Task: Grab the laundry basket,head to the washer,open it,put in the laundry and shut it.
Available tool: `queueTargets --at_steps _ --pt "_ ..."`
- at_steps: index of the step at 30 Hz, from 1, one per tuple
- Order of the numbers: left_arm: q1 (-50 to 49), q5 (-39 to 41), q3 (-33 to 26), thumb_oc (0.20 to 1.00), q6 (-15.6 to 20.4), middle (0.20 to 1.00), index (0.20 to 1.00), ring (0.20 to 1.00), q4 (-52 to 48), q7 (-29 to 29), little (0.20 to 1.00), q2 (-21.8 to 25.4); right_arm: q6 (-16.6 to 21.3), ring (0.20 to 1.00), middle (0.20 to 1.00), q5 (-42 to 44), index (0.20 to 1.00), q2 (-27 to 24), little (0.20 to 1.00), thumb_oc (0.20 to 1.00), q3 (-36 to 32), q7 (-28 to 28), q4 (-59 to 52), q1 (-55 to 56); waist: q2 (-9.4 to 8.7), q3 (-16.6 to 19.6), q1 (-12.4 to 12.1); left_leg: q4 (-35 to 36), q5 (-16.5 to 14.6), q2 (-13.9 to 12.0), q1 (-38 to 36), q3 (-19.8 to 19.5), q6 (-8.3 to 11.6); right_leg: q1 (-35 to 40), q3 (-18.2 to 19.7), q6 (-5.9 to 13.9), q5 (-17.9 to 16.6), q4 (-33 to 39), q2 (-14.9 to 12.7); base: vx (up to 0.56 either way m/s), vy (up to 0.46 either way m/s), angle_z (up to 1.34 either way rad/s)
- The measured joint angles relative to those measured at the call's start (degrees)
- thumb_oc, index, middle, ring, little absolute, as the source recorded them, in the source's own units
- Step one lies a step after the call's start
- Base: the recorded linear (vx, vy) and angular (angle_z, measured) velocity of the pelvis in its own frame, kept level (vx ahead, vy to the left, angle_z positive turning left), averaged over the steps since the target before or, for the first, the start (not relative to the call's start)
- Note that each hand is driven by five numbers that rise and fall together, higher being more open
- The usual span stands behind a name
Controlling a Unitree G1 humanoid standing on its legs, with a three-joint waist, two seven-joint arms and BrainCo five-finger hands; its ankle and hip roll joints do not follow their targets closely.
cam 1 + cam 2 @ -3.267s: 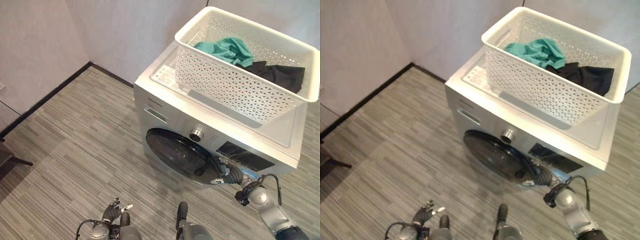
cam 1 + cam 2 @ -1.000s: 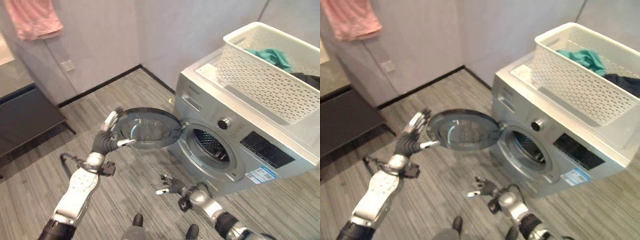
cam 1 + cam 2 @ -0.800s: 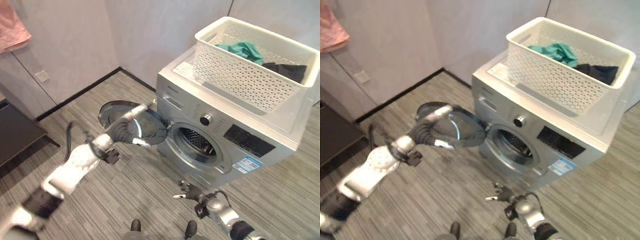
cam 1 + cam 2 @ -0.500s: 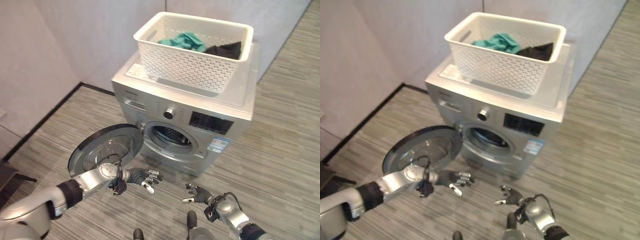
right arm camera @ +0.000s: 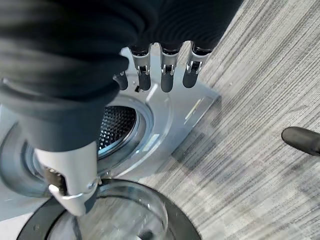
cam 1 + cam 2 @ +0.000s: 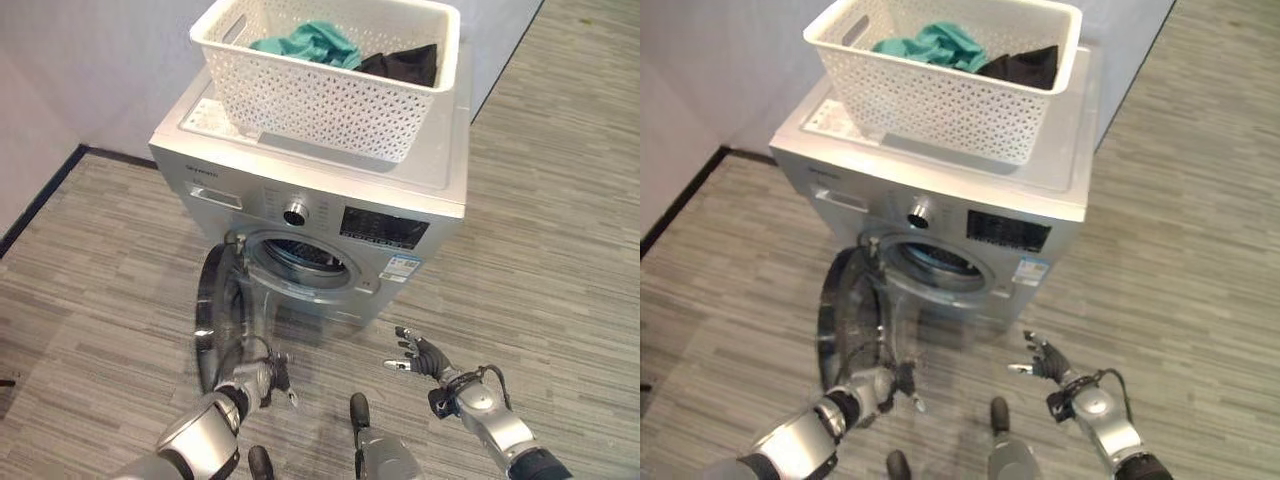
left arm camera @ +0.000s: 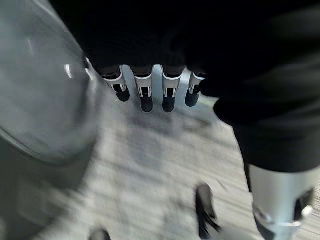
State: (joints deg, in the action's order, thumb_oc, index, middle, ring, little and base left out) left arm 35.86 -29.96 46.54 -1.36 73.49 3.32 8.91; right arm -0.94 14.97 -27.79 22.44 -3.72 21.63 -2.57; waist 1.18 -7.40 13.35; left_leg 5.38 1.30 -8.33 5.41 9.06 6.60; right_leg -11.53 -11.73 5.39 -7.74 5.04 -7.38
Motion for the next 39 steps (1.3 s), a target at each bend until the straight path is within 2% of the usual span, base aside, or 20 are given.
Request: queueTargets --at_steps 2,6,10,17,20,24,28,33,35,36,39 --pt "0.6 -2.9 1.6 1.000 0.3 1.000 1.000 1.000 -2.2 -0.7 1.000 -0.4 0.1 1.000 1.000 0.0 1.000 0.1 1.000 1.000 0.0 0.0 0.0 -0.6 0.36 -1.6 -0.1 0.0 0.1 0.2 0.2 -0.4 -0.10 0.1 -0.2 0.09 -0.1 0.0 -0.2 -0.03 -0.002 0.08" --pt "0.7 -4.7 0.7 1.000 1.7 1.000 1.000 1.000 -3.0 -3.4 1.000 -0.3 1.0 1.000 1.000 0.0 1.000 0.2 1.000 1.000 0.1 0.9 0.0 -1.2 0.52 -3.4 -0.1 0.0 0.2 0.2 0.2 -0.5 -0.05 0.1 -0.6 0.06 -0.1 0.0 -0.2 -0.04 0.009 0.04" --pt "-0.3 -5.1 -3.3 1.000 2.8 1.000 1.000 1.000 -2.8 -7.5 1.000 1.6 3.3 1.000 1.000 0.0 1.000 -0.1 1.000 1.000 -0.2 1.2 -1.3 -0.9 0.63 -5.7 -0.2 0.0 0.4 0.3 0.3 -0.6 -0.02 0.2 -1.0 0.07 -0.2 0.0 -0.4 -0.04 0.015 0.04" --pt "-3.7 -3.5 -10.8 1.000 1.6 1.000 1.000 1.000 -1.9 -9.7 1.000 9.0 3.7 1.000 1.000 -0.1 1.000 -0.5 1.000 1.000 -1.8 1.1 -1.2 2.1 0.69 -5.8 -1.5 0.0 0.5 0.3 0.7 -0.7 0.01 -0.1 -1.2 0.08 -0.2 0.0 -0.4 0.00 -0.001 0.01" --pt "-5.4 -1.2 -16.1 1.000 0.7 1.000 1.000 1.000 0.4 -11.1 1.000 11.3 3.6 1.000 1.000 -0.2 1.000 -0.7 1.000 1.000 -2.2 1.0 -1.3 3.6 0.64 -5.8 -2.0 0.0 0.5 0.3 -0.2 -0.8 0.00 1.1 -1.5 0.08 -0.2 0.0 -0.5 0.01 -0.002 0.05" --pt "-7.5 3.6 -21.8 1.000 -0.7 1.000 1.000 1.000 2.0 -12.5 1.000 13.4 3.6 1.000 1.000 -0.2 1.000 -0.8 1.000 1.000 -2.2 1.0 -2.3 4.0 0.59 -5.8 -2.8 0.0 0.5 0.4 -1.2 -0.6 0.01 1.9 -1.5 0.22 -0.1 0.0 -0.6 0.00 0.000 0.00" --pt "-8.3 5.4 -23.1 1.000 -0.7 1.000 1.000 1.000 1.8 -14.0 1.000 13.4 3.6 1.000 1.000 -0.3 1.000 -0.8 1.000 1.000 -2.2 0.9 -2.4 4.0 0.38 -5.7 -3.2 0.0 0.5 0.4 -1.4 -0.8 0.01 2.3 -1.6 0.28 0.0 0.2 -0.6 0.00 0.000 0.00" --pt "-9.0 11.5 -25.8 1.000 0.0 1.000 1.000 1.000 1.3 -16.9 1.000 13.0 3.6 1.000 1.000 -1.3 1.000 -0.5 1.000 1.000 -2.2 1.0 -1.9 5.2 -0.40 -5.3 -3.2 0.0 0.5 0.2 -1.4 -0.8 0.02 2.3 -1.6 0.33 0.0 0.3 -0.4 0.01 -0.016 0.00" --pt "-10.3 19.2 -33.1 1.000 1.3 1.000 1.000 1.000 0.2 -18.6 1.000 12.0 3.6 1.000 1.000 -1.2 1.000 1.0 1.000 1.000 -2.2 1.2 0.8 5.4 -1.04 -4.7 -3.2 0.0 0.5 0.2 -1.6 -0.7 0.02 2.4 -1.6 0.31 0.0 0.0 -0.4 0.03 -0.027 0.01" --pt "-10.9 25.8 -36.4 1.000 2.4 1.000 1.000 1.000 -1.2 -20.0 1.000 10.8 3.6 1.000 1.000 -1.2 1.000 2.0 1.000 1.000 -2.1 1.2 3.4 6.0 -1.57 -4.2 -3.3 0.0 0.5 0.2 -1.5 -0.9 0.02 2.5 -1.6 0.31 0.0 0.0 -0.4 0.03 -0.012 0.04" --pt "-13.4 33.7 -36.3 1.000 3.6 1.000 1.000 1.000 -5.6 -21.2 1.000 10.2 3.4 1.000 1.000 -0.9 1.000 4.2 1.000 1.000 -2.8 1.7 9.1 7.0 -2.40 -3.5 -3.5 0.0 0.5 0.4 -1.5 -0.9 -0.01 2.6 -1.6 0.31 0.0 0.0 -0.7 0.01 -0.004 0.02"
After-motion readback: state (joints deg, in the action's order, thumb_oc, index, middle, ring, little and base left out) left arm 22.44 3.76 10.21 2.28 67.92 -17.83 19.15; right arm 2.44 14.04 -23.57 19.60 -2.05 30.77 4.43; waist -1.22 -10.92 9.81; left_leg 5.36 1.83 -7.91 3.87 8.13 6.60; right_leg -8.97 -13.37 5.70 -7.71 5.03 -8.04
